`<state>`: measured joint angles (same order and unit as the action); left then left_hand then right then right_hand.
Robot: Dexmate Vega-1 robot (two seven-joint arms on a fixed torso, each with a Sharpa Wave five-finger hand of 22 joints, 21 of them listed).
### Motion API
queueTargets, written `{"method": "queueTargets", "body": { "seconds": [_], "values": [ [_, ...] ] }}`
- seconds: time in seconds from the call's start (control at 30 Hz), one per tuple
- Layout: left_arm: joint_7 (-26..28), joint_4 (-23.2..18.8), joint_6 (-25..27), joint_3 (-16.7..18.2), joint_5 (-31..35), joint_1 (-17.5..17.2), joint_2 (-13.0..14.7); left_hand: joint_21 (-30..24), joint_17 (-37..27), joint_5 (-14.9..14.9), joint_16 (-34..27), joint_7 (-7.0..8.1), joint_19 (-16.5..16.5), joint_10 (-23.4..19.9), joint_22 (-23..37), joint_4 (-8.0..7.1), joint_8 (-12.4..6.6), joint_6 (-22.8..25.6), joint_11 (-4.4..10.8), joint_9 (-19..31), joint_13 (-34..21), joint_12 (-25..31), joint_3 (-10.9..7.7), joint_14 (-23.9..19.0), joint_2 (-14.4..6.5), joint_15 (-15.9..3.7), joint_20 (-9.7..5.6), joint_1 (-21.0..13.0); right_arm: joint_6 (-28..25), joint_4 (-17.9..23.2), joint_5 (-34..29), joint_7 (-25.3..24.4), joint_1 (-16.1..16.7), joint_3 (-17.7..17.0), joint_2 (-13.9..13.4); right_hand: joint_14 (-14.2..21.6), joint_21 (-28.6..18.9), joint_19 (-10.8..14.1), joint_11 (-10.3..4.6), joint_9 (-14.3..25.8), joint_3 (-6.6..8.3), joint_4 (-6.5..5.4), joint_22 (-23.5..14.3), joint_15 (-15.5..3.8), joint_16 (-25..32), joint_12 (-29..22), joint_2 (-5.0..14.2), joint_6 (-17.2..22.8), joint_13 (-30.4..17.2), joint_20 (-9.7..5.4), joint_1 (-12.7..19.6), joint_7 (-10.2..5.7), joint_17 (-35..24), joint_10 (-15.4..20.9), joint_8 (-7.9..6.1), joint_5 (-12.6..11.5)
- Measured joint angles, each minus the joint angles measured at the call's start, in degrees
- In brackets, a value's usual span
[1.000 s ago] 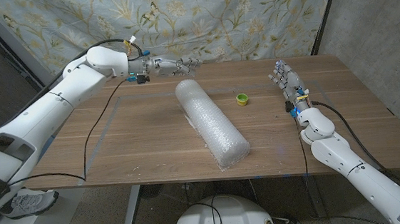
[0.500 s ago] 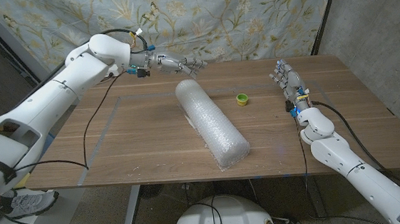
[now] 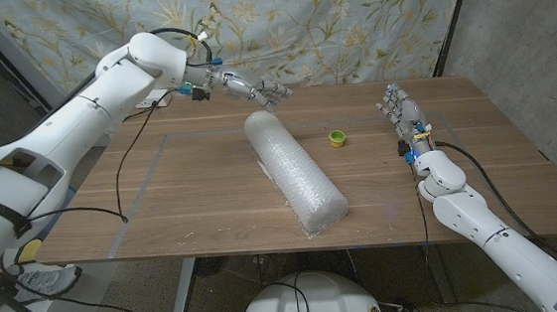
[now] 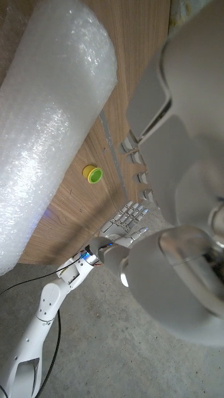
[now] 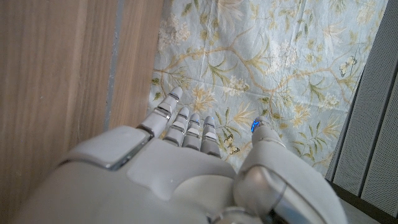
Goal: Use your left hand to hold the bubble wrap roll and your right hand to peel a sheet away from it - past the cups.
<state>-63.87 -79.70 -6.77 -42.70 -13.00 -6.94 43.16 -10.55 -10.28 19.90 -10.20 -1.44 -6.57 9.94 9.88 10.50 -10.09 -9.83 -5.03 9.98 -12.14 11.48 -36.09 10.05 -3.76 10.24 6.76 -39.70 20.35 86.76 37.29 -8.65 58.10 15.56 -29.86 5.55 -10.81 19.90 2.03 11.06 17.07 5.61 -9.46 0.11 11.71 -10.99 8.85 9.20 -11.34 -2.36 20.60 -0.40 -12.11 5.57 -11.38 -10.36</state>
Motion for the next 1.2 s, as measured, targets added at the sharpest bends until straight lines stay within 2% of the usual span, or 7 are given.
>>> {"method": "queueTargets", "body": {
  "seconds": [0.37, 0.5, 0.6, 0.7, 0.9, 1.2],
  "values": [
    [-3.95, 1.82, -1.98, -1.84, 2.23, 2.78, -1.39, -0.01, 0.01, -0.22, -0.34, 0.0, 0.0, -0.02, 0.0, 0.0, -0.51, 0.0, -0.01, 0.0, 0.0, 0.73, 0.0, 0.0, 0.31, 0.0, 0.0, -1.94, -0.01, 0.36, -0.16, -0.77, 0.62, -0.33, 0.11, -0.2, 0.0, 0.0, 0.0, 0.0, 0.0, 0.0, 0.0, -0.2, 0.0, 0.0, 0.0, -0.31, 0.0, 0.0, 0.0, 0.31, 0.0, 0.01, 0.0, 0.0],
    [-5.16, 2.2, -2.46, -2.53, 3.04, 3.82, -1.84, -0.32, 0.01, -0.22, -0.45, 0.0, 0.0, -0.01, 0.0, 0.0, -0.52, 0.0, -0.63, 0.0, -0.11, 0.83, 0.0, -0.01, 0.19, -0.01, 0.0, -2.94, -0.01, 0.44, -0.19, -0.96, 0.83, -0.48, 0.12, -0.2, 0.0, 0.0, 0.0, 0.0, 0.0, 0.0, 0.0, -0.2, 0.0, 0.0, 0.0, -0.62, 0.0, 0.0, 0.0, 0.62, 0.0, 0.01, 0.0, 0.0],
    [-5.9, 2.28, -2.67, -2.86, 3.58, 4.34, -2.02, -0.32, 0.01, -0.22, -0.44, 0.0, -0.63, -0.22, 0.0, 0.0, -0.52, 0.0, -0.85, 0.0, -0.27, 0.83, 0.0, -0.03, 0.4, 0.02, 0.63, -3.88, 0.06, 0.47, -0.19, -1.16, 0.97, -0.57, 0.13, -0.2, 0.0, 0.0, 0.0, 0.0, 0.1, 0.1, 0.0, -0.2, 0.0, 0.0, 0.0, -0.46, 0.0, 0.0, 0.0, 0.77, 0.0, 0.01, 0.0, 0.0],
    [-6.76, 2.31, -2.96, -3.38, 4.15, 5.07, -2.25, -0.32, 0.01, -0.22, -0.45, 0.01, -0.84, -0.09, 0.0, -0.01, -0.51, 0.0, -1.15, 0.0, -0.27, 0.83, -0.02, -0.01, 0.11, 0.44, 0.84, -4.67, 0.15, 0.5, -0.19, -1.27, 1.09, -0.65, 0.14, -0.2, 0.0, -0.01, 0.21, 0.0, 0.25, 0.24, 0.0, -0.2, 0.0, 0.0, 0.0, -0.7, 0.0, -0.02, 0.0, 1.34, 0.0, -0.21, 0.0, 0.0],
    [-8.51, 2.28, -3.44, -4.1, 5.15, 6.27, -2.53, 0.0, 0.01, 0.45, -0.17, 0.01, -1.67, -0.1, 0.0, 0.02, -0.51, 0.0, -1.96, 0.0, -0.53, 0.83, -0.67, 0.05, -0.42, 1.11, 1.23, -6.87, 0.28, 0.55, -0.18, -1.35, 1.23, -0.74, 0.17, -0.42, 0.0, -0.21, 0.51, 0.0, 0.25, 0.24, 0.0, 0.02, 0.0, 0.0, 0.0, -0.76, 0.0, -0.2, 0.0, 1.4, 0.0, -0.51, 0.4, 0.0],
    [-11.01, 2.67, -4.07, -5.23, 6.25, 8.02, -3.17, 0.01, 0.01, 0.67, -0.18, 0.01, -2.77, -0.1, 0.0, 0.1, -0.5, 0.0, -1.95, 0.0, -0.53, 0.83, -0.75, 0.08, -0.2, 1.13, 1.33, -8.24, 0.3, 0.95, -0.21, -1.81, 1.55, -0.86, 0.16, -0.63, 0.0, -0.53, 0.81, 0.0, 0.24, 0.24, 0.0, 0.21, 0.0, 0.0, 0.0, -1.02, 0.0, 0.1, 0.0, 1.65, 0.0, -0.81, 0.4, 0.0]
  ]
}}
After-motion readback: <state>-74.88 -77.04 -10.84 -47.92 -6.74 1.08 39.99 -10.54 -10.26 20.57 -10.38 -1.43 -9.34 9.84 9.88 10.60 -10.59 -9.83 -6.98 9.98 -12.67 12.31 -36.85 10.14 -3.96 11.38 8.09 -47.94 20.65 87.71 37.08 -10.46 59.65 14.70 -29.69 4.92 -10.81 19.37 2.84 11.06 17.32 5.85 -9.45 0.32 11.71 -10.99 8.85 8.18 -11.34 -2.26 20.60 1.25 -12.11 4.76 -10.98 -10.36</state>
